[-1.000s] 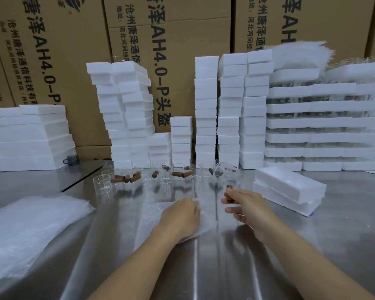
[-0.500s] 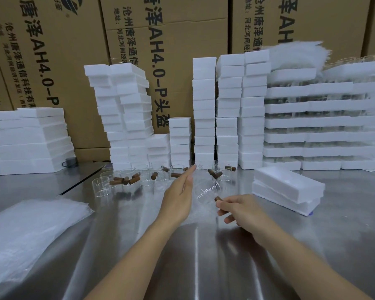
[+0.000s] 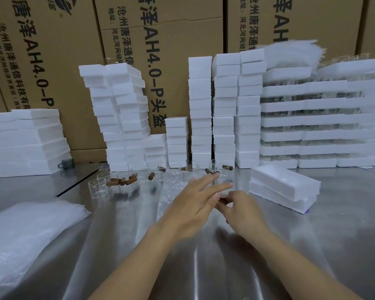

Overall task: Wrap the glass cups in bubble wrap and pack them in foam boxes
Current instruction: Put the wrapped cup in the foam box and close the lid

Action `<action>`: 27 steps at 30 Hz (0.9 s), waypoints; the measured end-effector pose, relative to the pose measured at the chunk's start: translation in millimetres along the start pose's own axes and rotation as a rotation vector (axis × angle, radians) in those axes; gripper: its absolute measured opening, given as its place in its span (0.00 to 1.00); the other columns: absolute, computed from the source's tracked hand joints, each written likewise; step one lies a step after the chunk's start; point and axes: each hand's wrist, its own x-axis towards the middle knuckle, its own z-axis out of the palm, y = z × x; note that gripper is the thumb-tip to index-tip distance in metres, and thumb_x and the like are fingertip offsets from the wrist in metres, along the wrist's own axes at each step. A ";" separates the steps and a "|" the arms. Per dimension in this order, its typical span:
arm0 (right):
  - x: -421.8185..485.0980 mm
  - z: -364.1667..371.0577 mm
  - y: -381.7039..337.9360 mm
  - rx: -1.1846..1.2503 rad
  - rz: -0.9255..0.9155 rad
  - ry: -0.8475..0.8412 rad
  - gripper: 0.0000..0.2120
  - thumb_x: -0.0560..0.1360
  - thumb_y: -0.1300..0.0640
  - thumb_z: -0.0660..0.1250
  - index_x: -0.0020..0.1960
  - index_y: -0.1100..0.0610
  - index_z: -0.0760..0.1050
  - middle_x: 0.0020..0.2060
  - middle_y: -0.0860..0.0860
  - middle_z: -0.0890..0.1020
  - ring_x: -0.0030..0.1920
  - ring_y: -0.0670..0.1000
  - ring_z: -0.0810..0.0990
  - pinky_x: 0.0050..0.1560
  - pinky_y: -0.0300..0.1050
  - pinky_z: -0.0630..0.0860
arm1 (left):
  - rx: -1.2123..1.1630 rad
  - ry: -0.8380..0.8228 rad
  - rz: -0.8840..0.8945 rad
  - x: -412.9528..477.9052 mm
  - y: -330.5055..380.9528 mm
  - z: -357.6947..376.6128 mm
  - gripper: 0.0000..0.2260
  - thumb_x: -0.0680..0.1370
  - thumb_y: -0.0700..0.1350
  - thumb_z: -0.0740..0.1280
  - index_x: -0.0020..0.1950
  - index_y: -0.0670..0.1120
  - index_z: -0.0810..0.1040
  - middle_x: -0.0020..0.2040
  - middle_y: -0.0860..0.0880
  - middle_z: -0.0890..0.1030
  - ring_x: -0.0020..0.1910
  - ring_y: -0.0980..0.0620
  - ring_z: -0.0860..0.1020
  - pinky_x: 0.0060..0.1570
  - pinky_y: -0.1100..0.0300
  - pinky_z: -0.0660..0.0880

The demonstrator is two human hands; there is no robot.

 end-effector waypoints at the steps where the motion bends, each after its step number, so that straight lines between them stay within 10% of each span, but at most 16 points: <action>1: -0.1 -0.4 -1.1 0.079 0.018 0.007 0.10 0.80 0.43 0.70 0.41 0.43 0.80 0.43 0.42 0.86 0.34 0.48 0.84 0.41 0.44 0.79 | -0.012 0.014 0.017 0.8 1.6 -1.0 0.19 0.91 0.54 0.53 0.79 0.66 0.71 0.84 0.61 0.64 0.82 0.68 0.53 0.85 0.51 0.49; 5: -0.5 -5.2 -7.9 0.682 0.224 -0.038 0.05 0.79 0.50 0.73 0.49 0.49 0.87 0.42 0.47 0.89 0.27 0.44 0.78 0.32 0.35 0.72 | -0.053 0.192 0.051 5.1 4.0 -9.0 0.18 0.90 0.54 0.57 0.79 0.63 0.73 0.83 0.60 0.65 0.85 0.61 0.54 0.85 0.51 0.48; 11: 4.2 -14.6 -8.3 0.822 0.282 -0.130 0.09 0.77 0.47 0.75 0.51 0.52 0.87 0.48 0.45 0.89 0.30 0.43 0.75 0.40 0.41 0.69 | -0.394 0.719 -0.310 12.0 -10.5 -36.1 0.16 0.85 0.58 0.65 0.73 0.70 0.71 0.75 0.63 0.71 0.75 0.63 0.67 0.69 0.60 0.67; 15: 0.3 -13.4 -14.9 0.692 0.092 -0.180 0.06 0.78 0.56 0.74 0.45 0.47 0.88 0.37 0.49 0.86 0.32 0.46 0.75 0.35 0.38 0.69 | -0.805 0.455 -0.540 8.1 -29.7 -55.0 0.23 0.79 0.53 0.77 0.73 0.60 0.78 0.70 0.54 0.81 0.60 0.63 0.82 0.52 0.69 0.76; 19: -1.5 -4.9 -23.4 0.655 0.022 -0.121 0.14 0.79 0.71 0.65 0.40 0.59 0.82 0.25 0.48 0.80 0.24 0.43 0.76 0.26 0.33 0.70 | -1.038 0.200 -0.544 0.4 -41.9 -53.9 0.26 0.75 0.52 0.80 0.72 0.51 0.81 0.66 0.46 0.86 0.62 0.46 0.86 0.54 0.56 0.82; 27: -2.8 6.7 -26.5 0.677 0.179 -0.230 0.06 0.80 0.56 0.71 0.53 0.57 0.83 0.38 0.53 0.83 0.34 0.49 0.78 0.35 0.40 0.75 | -1.135 0.182 -0.426 7.1 -23.2 -36.2 0.23 0.76 0.50 0.79 0.69 0.44 0.83 0.66 0.41 0.85 0.66 0.40 0.84 0.68 0.43 0.79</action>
